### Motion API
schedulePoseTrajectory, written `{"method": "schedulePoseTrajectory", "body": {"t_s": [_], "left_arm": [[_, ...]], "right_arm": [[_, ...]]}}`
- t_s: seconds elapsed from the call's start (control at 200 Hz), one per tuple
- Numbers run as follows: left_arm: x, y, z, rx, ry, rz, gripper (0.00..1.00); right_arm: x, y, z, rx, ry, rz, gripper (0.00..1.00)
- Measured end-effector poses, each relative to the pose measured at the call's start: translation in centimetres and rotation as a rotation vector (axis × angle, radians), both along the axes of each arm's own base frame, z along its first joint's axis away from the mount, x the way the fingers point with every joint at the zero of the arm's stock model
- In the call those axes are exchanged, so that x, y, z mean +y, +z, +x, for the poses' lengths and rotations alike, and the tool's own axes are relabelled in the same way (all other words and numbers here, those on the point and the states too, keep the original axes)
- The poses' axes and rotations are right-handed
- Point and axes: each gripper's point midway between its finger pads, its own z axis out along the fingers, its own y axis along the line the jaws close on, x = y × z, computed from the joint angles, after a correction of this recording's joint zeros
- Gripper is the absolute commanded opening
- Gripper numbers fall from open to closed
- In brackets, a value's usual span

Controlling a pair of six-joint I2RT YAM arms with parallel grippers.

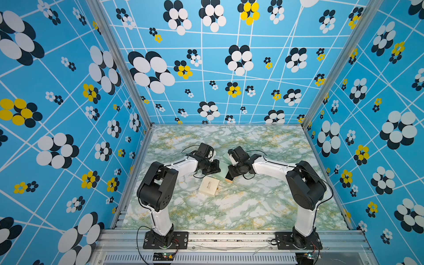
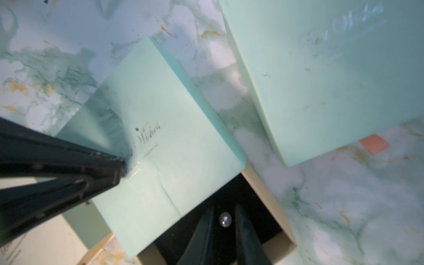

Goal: Take out the earrings from the drawer-style jewelry box
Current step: Pick up the earring from the drawer.

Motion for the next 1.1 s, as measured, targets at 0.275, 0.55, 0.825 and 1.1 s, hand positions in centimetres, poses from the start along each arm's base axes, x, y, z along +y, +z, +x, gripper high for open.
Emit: {"method": "schedulePoseTrajectory", "body": {"t_s": [0.275, 0.55, 0.825, 1.1], "left_arm": [[0.0, 0.0, 0.01, 0.0, 0.0, 0.0, 0.0], [0.0, 0.0, 0.01, 0.0, 0.0, 0.0, 0.0], [0.0, 0.0, 0.01, 0.0, 0.0, 0.0, 0.0], [0.0, 0.0, 0.01, 0.0, 0.0, 0.0, 0.0]], "right_arm": [[-0.06, -0.09, 0.04, -0.008, -0.003, -0.014, 0.16], [-0.13, -0.1, 0.07, -0.01, -0.005, -0.017, 0.12], [-0.13, -0.09, 0.08, -0.01, -0.005, -0.017, 0.08], [-0.08, -0.04, 0.13, -0.012, -0.005, -0.015, 0.07]]}}
